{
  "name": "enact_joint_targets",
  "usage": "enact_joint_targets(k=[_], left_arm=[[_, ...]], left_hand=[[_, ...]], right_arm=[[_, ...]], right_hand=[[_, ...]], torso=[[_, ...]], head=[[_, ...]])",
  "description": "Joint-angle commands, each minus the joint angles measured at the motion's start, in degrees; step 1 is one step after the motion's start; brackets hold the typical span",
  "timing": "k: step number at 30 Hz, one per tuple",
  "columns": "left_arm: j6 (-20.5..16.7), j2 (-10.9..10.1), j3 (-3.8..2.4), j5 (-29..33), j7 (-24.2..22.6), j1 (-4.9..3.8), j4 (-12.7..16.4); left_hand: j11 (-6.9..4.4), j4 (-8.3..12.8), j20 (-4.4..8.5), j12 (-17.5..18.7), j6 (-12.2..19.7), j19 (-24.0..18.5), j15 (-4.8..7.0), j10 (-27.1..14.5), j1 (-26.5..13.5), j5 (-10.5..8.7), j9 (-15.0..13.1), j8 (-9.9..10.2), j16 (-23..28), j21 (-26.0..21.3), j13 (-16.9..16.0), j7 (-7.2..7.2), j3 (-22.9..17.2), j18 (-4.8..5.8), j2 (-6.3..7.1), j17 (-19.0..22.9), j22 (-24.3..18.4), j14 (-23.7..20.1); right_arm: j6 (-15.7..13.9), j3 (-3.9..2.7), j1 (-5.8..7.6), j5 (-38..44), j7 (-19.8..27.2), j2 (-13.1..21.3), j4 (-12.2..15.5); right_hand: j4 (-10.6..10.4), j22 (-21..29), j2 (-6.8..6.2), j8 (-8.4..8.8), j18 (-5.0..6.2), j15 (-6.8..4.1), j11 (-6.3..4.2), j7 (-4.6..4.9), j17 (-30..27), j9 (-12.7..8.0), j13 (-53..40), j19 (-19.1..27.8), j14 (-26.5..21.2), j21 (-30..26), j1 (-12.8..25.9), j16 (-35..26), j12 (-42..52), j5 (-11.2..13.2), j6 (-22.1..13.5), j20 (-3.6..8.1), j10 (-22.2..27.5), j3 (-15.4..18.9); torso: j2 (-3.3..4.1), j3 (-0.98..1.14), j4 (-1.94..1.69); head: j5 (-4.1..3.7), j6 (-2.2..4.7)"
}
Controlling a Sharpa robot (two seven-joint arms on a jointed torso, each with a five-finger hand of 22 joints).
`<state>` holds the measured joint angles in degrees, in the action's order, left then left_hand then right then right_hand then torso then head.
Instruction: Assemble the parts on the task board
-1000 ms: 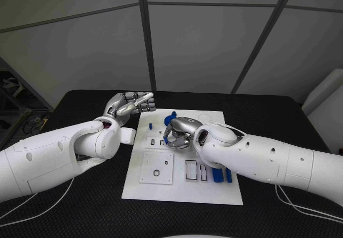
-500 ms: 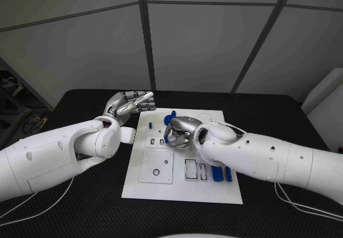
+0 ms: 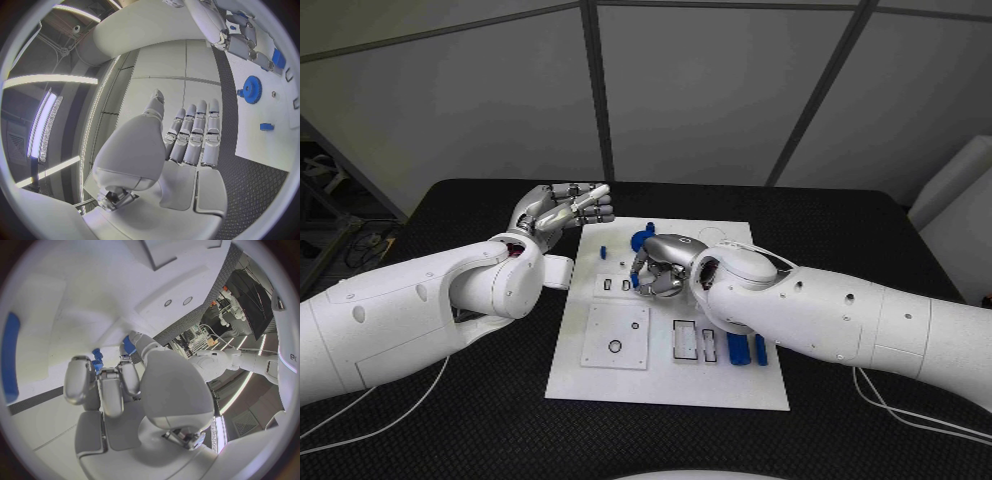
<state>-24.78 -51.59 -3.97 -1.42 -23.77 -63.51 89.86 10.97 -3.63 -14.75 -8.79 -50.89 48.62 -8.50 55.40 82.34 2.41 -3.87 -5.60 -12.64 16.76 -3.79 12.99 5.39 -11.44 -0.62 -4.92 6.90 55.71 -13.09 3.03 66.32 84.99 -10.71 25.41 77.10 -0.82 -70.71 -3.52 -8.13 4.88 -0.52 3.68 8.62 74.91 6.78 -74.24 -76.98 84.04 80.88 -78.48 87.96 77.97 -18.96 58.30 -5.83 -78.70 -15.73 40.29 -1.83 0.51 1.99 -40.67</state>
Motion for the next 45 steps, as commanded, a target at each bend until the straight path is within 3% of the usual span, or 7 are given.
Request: enact_joint_targets(k=[1,45], left_arm=[[0.3,0.1,-0.04,-0.6,-0.2,-0.11,0.0],[0.3,0.1,-0.04,-0.6,-0.1,-0.11,-0.1]], left_hand=[[-0.04,0.3,0.04,0.2,0.1,-0.1,-0.05,-0.3,0.1,0.27,0.1,0.2,0.2,-0.2,0.1,0.87,0.0,1.12,-0.69,0.1,-0.1,0.2],[-0.02,0.4,0.03,0.2,0.1,-0.2,-0.06,-0.3,0.1,0.27,0.1,0.2,0.3,-0.3,0.1,0.89,0.0,1.13,-0.71,0.1,-0.1,0.2]], right_arm=[[1.8,0.18,-0.14,0.1,-0.4,0.0,-0.1],[3.2,0.19,-0.14,0.1,-0.9,-0.3,-0.3]], right_hand=[[-0.1,0.1,-0.16,0.43,-0.83,0.03,-0.1,-0.07,9.3,-0.1,0.1,0.3,4.7,-0.2,0.5,-0.2,-0.4,0.2,-0.6,0.04,0.4,-0.1],[-0.2,0.4,-0.86,1.29,-0.76,0.43,0.37,0.44,9.2,-0.2,0.6,0.6,4.6,-0.4,1.0,-0.3,-0.9,0.3,-1.8,-0.32,1.1,-0.2]], torso=[[0.01,-0.01,0.0],[-0.01,0.0,-0.03]], head=[[0.1,0.0],[-0.16,-0.58]])
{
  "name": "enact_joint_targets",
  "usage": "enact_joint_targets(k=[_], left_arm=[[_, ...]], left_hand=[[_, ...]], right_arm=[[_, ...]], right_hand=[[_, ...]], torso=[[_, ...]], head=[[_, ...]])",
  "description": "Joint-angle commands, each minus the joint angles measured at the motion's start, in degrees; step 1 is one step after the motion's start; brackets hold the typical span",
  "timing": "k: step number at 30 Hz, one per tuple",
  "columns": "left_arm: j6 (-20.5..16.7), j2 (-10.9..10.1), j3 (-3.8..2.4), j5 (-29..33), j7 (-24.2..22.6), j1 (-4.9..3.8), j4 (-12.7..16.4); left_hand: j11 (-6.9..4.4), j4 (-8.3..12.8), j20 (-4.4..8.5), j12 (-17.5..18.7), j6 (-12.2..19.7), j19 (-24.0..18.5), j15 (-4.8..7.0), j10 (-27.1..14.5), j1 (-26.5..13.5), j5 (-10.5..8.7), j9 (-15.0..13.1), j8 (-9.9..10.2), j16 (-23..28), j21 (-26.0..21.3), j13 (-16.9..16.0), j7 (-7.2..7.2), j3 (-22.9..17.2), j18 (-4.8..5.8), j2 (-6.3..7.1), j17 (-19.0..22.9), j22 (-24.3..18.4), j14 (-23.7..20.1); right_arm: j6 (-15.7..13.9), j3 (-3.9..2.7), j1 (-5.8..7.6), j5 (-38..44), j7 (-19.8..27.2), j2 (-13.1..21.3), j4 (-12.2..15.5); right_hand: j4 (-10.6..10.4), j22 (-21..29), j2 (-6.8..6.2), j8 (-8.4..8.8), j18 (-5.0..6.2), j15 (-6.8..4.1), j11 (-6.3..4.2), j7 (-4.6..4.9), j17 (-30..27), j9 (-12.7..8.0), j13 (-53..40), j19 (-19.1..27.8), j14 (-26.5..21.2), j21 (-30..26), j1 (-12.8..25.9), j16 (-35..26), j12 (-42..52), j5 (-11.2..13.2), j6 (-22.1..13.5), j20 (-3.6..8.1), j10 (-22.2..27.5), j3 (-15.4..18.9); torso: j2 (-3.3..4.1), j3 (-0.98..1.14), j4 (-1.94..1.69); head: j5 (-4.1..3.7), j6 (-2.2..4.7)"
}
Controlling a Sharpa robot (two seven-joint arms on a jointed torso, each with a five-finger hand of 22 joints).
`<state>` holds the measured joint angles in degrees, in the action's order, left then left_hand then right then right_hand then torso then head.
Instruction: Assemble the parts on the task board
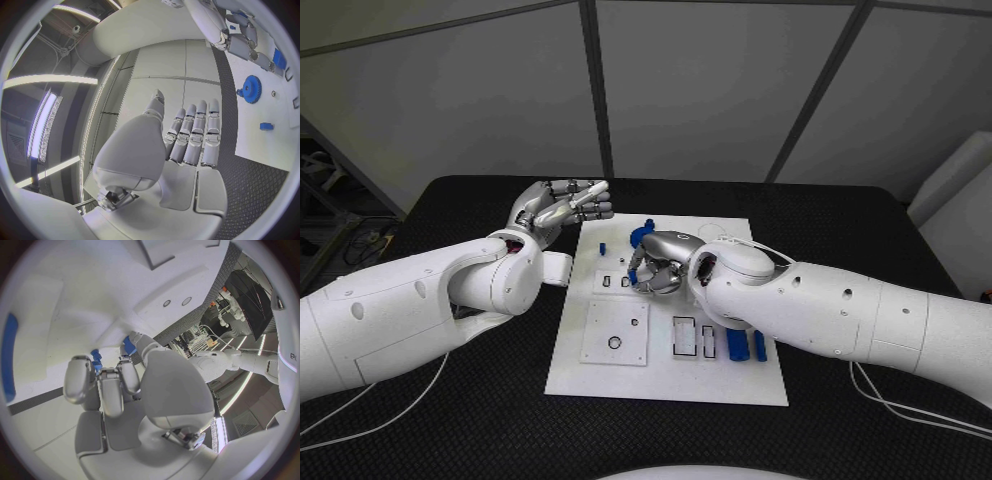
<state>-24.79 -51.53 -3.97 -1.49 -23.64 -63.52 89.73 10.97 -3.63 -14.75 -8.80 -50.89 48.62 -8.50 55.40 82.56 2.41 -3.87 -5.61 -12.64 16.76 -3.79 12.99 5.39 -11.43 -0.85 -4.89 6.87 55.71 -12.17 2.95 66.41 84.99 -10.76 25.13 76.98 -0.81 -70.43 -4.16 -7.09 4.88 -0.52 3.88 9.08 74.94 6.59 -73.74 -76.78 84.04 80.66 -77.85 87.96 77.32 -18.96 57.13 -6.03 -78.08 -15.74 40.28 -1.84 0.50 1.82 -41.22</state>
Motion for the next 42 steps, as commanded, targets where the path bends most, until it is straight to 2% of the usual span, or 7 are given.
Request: enact_joint_targets(k=[1,42], left_arm=[[0.3,0.1,-0.04,-0.6,-0.3,-0.11,0.0],[0.4,0.2,-0.04,-0.6,-0.2,-0.11,-0.2]], left_hand=[[-0.02,0.4,0.03,0.2,0.1,-0.2,-0.06,-0.3,-0.1,0.27,0.1,0.2,0.3,-0.3,0.1,0.89,0.0,1.13,-0.49,0.1,-0.1,0.2],[0.01,0.5,0.01,0.3,0.1,-0.3,-0.09,-0.3,-0.1,0.27,0.1,0.3,0.3,-0.4,0.1,0.92,0.1,1.14,-0.53,0.1,-0.1,0.2]], right_arm=[[2.3,0.26,-0.24,0.1,-0.9,0.0,-0.2],[2.9,0.26,-0.24,0.1,-1.3,0.2,-0.1]], right_hand=[[-0.2,0.1,-0.23,0.25,-0.76,0.43,0.17,-0.01,9.2,0.0,0.1,0.4,4.6,-0.2,0.4,-0.3,-0.3,0.3,-0.6,-0.12,0.5,-0.2],[-0.2,0.9,-1.18,1.43,-0.59,0.97,0.8,0.68,8.7,-0.2,1.4,1.0,4.5,-0.7,1.0,-0.5,-1.4,0.3,-2.7,-0.64,1.9,-0.2]], torso=[[0.0,0.01,-0.02],[0.0,0.0,-0.01]], head=[[0.0,-0.03],[-0.15,-0.32]])
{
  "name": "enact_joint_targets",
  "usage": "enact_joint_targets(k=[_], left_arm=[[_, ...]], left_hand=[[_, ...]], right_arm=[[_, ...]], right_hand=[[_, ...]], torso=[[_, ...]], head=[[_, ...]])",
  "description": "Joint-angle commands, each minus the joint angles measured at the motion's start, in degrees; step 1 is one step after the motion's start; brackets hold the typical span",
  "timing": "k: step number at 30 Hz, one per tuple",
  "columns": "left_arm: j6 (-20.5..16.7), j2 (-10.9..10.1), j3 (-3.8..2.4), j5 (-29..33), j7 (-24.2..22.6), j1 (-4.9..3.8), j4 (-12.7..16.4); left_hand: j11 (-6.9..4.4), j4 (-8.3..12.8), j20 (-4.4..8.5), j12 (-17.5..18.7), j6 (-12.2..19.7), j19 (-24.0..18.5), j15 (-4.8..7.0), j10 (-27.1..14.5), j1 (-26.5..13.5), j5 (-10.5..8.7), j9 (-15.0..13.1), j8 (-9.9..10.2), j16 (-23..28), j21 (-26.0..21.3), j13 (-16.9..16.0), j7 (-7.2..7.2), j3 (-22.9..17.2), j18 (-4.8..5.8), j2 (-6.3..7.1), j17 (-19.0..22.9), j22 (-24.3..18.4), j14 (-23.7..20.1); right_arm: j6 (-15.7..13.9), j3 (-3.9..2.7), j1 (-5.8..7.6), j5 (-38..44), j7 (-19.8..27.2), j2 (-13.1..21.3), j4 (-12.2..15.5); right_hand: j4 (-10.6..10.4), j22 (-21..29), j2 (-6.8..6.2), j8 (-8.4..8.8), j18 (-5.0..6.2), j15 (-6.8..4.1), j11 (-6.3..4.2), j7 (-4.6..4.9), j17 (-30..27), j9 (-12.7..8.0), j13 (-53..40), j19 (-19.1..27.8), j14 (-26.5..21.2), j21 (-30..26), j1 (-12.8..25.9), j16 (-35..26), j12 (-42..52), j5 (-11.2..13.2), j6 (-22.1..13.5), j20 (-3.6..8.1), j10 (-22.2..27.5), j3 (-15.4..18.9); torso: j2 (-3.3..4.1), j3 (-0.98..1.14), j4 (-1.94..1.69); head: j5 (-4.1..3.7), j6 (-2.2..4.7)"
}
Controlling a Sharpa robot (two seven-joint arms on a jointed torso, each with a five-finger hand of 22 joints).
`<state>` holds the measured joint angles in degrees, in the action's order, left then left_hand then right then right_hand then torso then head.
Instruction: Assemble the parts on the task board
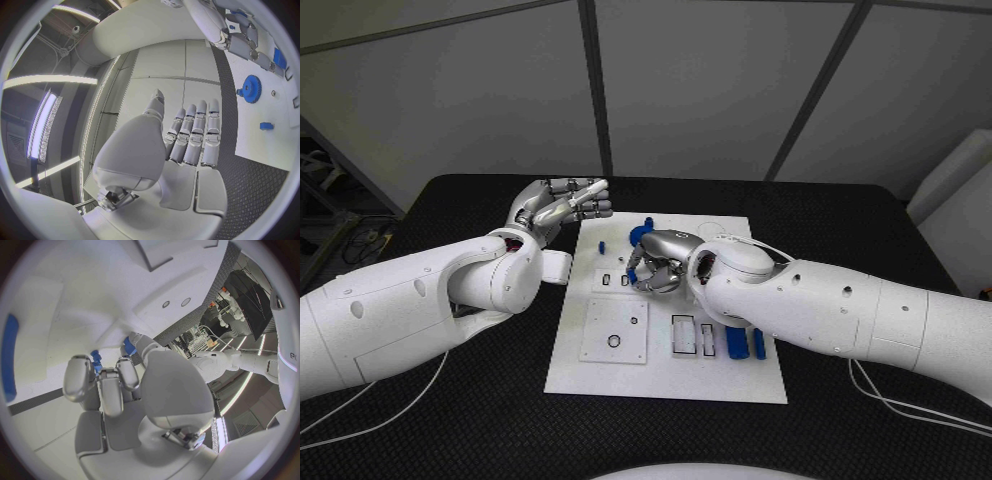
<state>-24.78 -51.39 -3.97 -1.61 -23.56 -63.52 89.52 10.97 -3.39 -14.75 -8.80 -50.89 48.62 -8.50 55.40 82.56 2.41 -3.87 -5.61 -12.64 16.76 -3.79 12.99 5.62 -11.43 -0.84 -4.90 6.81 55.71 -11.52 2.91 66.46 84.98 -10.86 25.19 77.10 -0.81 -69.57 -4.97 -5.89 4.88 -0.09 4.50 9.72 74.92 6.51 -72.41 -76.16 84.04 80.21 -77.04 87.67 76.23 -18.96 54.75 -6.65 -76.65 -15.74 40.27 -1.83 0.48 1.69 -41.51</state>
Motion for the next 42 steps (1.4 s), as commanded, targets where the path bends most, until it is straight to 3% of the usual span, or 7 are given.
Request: enact_joint_targets(k=[1,30,42], left_arm=[[0.4,0.1,-0.04,-0.5,-0.3,-0.11,0.0],[0.4,0.2,-0.04,-0.5,-0.2,-0.1,-0.2],[0.4,0.2,-0.04,-0.8,-0.1,-0.1,-0.3]], left_hand=[[0.01,0.3,0.01,0.3,0.1,-0.3,-0.09,-0.3,-0.1,0.27,0.1,0.3,0.3,-0.4,0.1,0.92,-0.1,1.14,-0.54,0.1,0.0,0.2],[0.02,0.4,0.0,0.4,0.1,-0.3,-0.1,-0.3,-0.1,0.27,0.1,0.4,0.3,-0.4,0.1,0.92,-0.1,1.15,-0.56,0.1,-0.1,0.2],[0.02,0.4,0.0,0.4,0.1,-0.3,-0.1,-0.3,-0.1,0.27,0.1,0.4,0.3,-0.4,0.1,0.92,-0.1,1.15,-0.56,0.1,-0.1,0.2]], right_arm=[[2.2,0.3,-0.28,0.1,-1.2,0.1,-0.2],[2.5,0.3,-0.28,0.1,-1.2,0.3,0.0],[2.1,0.3,-0.28,0.1,-1.0,0.6,0.7]], right_hand=[[-0.2,0.1,-0.44,0.32,-0.58,0.59,0.23,0.08,8.7,-0.1,0.1,0.5,4.5,-0.3,0.2,-0.2,-0.3,0.3,-0.5,-0.06,0.5,-0.2],[-0.1,1.0,-1.14,1.23,-0.4,1.02,0.71,0.56,9.0,-0.1,1.1,1.1,4.6,-0.9,0.2,-0.2,-1.1,0.5,-2.7,-0.48,1.7,0.0],[-0.1,1.3,-2.13,1.82,-0.32,1.4,1.12,0.95,9.1,-0.1,1.5,1.4,4.6,-1.1,0.5,-0.1,-1.3,0.6,-4.8,-0.85,2.3,0.8]], torso=[[0.0,0.0,0.01],[0.02,0.0,0.02],[-0.01,0.0,0.0]], head=[[0.0,-0.05],[-0.08,-0.25],[-0.07,-0.48]])
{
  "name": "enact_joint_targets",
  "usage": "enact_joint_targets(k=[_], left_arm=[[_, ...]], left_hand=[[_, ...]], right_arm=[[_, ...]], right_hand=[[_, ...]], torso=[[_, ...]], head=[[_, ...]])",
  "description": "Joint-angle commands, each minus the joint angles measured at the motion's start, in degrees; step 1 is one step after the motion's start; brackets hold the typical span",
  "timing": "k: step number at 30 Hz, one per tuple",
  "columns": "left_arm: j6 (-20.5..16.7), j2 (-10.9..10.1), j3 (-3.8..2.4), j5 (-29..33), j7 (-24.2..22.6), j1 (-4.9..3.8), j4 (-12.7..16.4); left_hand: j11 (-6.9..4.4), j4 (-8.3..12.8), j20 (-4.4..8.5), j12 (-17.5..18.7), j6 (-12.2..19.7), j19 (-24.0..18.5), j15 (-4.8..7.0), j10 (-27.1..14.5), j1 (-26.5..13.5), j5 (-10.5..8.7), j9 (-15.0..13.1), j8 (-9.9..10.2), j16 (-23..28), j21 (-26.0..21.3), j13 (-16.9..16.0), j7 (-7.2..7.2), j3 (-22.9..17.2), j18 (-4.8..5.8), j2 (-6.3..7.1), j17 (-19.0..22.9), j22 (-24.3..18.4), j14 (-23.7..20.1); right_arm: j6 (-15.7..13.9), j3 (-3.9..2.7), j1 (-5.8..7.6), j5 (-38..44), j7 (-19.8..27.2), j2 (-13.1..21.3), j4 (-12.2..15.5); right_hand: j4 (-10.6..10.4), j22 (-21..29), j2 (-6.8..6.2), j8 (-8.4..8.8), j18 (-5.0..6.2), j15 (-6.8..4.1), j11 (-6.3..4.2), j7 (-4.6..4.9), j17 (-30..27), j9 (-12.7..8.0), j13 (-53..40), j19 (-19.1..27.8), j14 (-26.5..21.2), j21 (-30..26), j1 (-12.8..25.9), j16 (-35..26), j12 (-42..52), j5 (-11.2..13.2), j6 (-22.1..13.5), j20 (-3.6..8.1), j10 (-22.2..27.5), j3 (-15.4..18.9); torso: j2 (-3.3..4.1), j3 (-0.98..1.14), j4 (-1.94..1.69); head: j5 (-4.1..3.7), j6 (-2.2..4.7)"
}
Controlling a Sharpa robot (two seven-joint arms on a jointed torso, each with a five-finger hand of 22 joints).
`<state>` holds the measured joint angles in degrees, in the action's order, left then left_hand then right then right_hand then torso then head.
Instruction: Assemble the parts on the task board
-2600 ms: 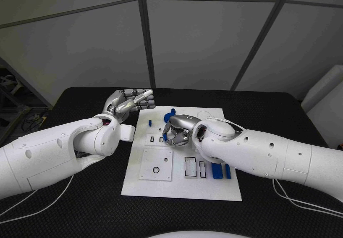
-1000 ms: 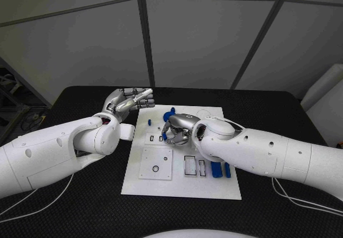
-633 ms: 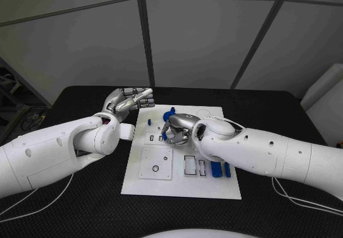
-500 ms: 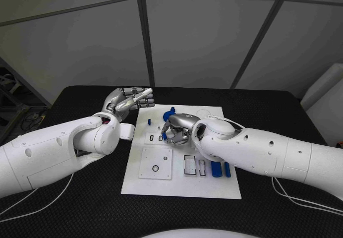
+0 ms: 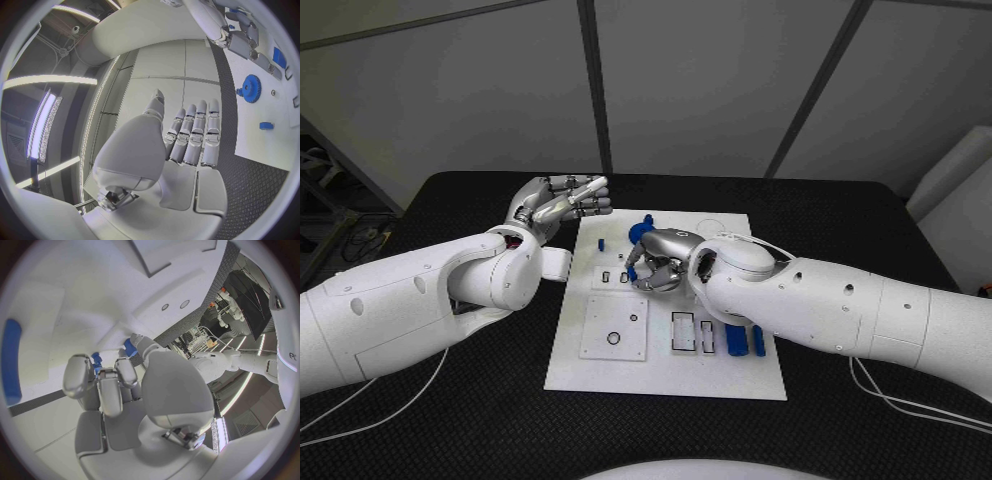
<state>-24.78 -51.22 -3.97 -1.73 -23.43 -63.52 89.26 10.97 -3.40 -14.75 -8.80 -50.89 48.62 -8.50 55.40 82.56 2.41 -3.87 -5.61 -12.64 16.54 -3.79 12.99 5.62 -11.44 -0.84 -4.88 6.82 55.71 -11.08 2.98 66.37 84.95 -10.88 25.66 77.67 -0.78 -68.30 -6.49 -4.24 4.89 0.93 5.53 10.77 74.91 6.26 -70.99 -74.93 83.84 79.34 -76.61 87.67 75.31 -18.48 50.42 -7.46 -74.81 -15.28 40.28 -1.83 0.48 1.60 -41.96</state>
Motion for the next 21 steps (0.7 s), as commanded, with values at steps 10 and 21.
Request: enact_joint_targets(k=[10,21], left_arm=[[0.4,-0.1,-0.04,-0.7,-0.2,-0.1,-0.1],[0.5,-0.2,-0.04,-1.1,-0.2,-0.09,-0.2]], left_hand=[[0.02,0.4,-0.01,0.4,0.1,-0.4,-0.1,-0.3,0.0,0.27,0.1,0.4,0.3,-0.2,0.1,0.91,-0.1,1.15,-0.57,0.1,-0.1,0.2],[0.01,0.4,-0.01,0.4,0.1,-0.4,-0.1,-0.3,0.0,0.27,0.1,0.4,0.3,-0.2,0.1,0.89,0.0,1.15,-0.57,0.1,-0.1,0.2]], right_arm=[[-1.1,0.23,-0.2,0.5,-0.8,0.9,1.0],[-10.1,0.23,-0.22,-0.2,2.4,1.9,1.8]], right_hand=[[-0.2,0.1,-0.78,0.32,-0.33,0.53,0.26,0.08,9.2,0.1,0.1,0.2,4.8,-0.3,0.1,-0.1,-0.3,0.2,-1.4,-0.18,0.5,0.9],[-0.3,-0.2,-0.84,0.3,-0.39,0.56,0.29,0.11,9.0,0.1,-0.3,0.0,4.8,-0.2,0.2,-0.1,0.0,0.2,-1.6,-0.22,0.1,1.1]], torso=[[-0.01,-0.01,0.03],[0.0,-0.02,-0.02]], head=[[0.1,-0.04],[0.18,0.05]])
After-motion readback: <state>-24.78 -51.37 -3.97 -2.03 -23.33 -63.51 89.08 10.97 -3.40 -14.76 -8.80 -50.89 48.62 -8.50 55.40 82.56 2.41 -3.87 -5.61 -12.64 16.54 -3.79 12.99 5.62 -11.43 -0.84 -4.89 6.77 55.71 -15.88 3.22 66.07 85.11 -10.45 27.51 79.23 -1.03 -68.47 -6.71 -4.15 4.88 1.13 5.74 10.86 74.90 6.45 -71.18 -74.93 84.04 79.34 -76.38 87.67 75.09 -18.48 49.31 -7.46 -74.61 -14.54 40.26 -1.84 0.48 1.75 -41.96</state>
